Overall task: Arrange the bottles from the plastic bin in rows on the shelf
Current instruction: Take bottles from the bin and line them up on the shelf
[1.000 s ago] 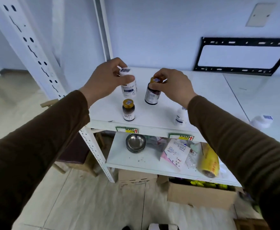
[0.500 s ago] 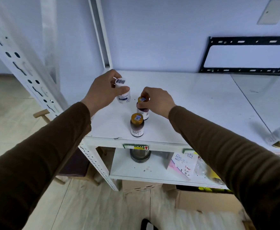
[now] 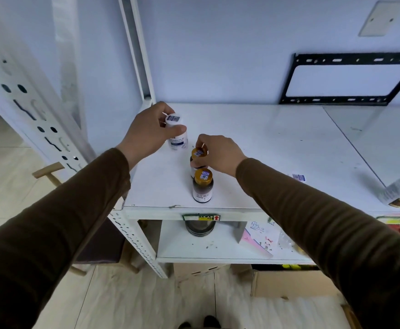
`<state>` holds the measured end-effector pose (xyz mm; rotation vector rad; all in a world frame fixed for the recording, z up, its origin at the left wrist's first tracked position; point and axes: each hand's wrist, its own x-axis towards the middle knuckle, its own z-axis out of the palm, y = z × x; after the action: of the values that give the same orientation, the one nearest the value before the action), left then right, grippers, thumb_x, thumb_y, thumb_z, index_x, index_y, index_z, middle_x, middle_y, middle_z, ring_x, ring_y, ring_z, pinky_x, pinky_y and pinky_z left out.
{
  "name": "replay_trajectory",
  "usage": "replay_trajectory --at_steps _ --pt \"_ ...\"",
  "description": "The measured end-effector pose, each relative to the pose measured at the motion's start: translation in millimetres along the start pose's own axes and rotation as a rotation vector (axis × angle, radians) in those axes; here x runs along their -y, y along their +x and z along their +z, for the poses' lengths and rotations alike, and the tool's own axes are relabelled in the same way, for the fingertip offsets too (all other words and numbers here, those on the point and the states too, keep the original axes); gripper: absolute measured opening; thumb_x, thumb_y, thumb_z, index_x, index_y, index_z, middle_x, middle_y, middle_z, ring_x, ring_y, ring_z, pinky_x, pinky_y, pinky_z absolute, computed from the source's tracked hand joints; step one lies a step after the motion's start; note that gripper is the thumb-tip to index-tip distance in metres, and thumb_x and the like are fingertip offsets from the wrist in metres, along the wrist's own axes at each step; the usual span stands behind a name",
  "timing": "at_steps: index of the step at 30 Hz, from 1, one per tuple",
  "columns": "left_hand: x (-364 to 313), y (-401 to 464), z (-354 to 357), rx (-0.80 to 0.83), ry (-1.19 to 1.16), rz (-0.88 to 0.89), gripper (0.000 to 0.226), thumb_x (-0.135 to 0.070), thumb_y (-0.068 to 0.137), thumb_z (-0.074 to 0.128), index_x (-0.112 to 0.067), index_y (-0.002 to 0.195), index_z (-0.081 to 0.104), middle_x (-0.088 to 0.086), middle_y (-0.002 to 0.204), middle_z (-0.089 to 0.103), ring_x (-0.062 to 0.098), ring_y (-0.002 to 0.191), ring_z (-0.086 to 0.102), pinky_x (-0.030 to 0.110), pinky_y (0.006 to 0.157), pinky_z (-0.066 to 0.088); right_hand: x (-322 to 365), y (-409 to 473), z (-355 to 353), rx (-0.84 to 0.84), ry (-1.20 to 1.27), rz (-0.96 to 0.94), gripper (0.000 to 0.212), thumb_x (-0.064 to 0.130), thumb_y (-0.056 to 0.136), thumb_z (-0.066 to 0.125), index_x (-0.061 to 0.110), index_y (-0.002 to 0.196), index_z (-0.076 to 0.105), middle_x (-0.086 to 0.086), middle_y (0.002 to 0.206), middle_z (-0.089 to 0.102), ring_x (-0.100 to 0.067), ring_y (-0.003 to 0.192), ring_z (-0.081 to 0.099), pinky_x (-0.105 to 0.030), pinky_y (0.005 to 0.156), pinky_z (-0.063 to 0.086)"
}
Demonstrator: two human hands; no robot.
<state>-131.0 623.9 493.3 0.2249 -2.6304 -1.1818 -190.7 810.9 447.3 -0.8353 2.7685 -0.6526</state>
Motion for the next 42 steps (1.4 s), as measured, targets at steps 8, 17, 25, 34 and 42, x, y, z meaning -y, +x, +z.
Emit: replay_trajectory --at_steps 8,17,25,34,42 --pt "-12 5 3 -0.008 -0.056 0.051 0.034 -0.034 0.083 0.078 -0.020 0.108 0.059 -0.003 0.106 0.069 0.016 0.094 0.066 0.025 0.071 0.048 -10 -15 -25 -0.093 0.039 0.034 0.042 0.055 0.083 0.067 0.024 0.112 0.062 0.004 0.107 0.065 -0.017 0.094 0.061 -0.032 0.082 0.049" --pt "-66 0 45 -0.064 -0.125 0.116 0.036 -0.031 0.082 0.078 -0.017 0.111 0.060 0.000 0.108 0.071 0.020 0.099 0.067 0.034 0.084 0.053 -58 -73 -80 -0.222 0.011 0.052 0.031 0.050 0.085 0.066 0.028 0.106 0.064 0.009 0.105 0.065 -0.013 0.094 0.060 -0.029 0.083 0.046" --pt "-122 -10 113 -0.061 -0.170 0.104 0.033 -0.028 0.080 0.078 -0.018 0.105 0.058 0.007 0.105 0.072 0.017 0.087 0.065 0.030 0.076 0.050 -133 -127 -122 -0.207 -0.016 0.034 0.028 0.047 0.087 0.064 0.027 0.106 0.065 0.011 0.105 0.064 -0.011 0.095 0.058 -0.028 0.084 0.045" --pt "-146 -5 168 -0.001 -0.084 0.053 0.039 -0.030 0.079 0.080 -0.015 0.109 0.060 0.002 0.106 0.069 0.015 0.087 0.062 0.022 0.072 0.046 -182 -144 -141 -0.163 -0.097 0.055 0.030 0.048 0.090 0.060 0.028 0.112 0.064 0.011 0.112 0.064 -0.014 0.102 0.059 -0.029 0.082 0.043" --pt "-149 1 213 0.089 0.036 -0.038 0.038 -0.032 0.080 0.079 -0.013 0.107 0.061 0.001 0.100 0.066 0.014 0.082 0.058 0.025 0.065 0.044 -214 -146 -139 -0.074 -0.223 -0.001 0.035 0.050 0.090 0.059 0.032 0.120 0.059 0.009 0.117 0.064 -0.016 0.107 0.058 -0.029 0.081 0.040"
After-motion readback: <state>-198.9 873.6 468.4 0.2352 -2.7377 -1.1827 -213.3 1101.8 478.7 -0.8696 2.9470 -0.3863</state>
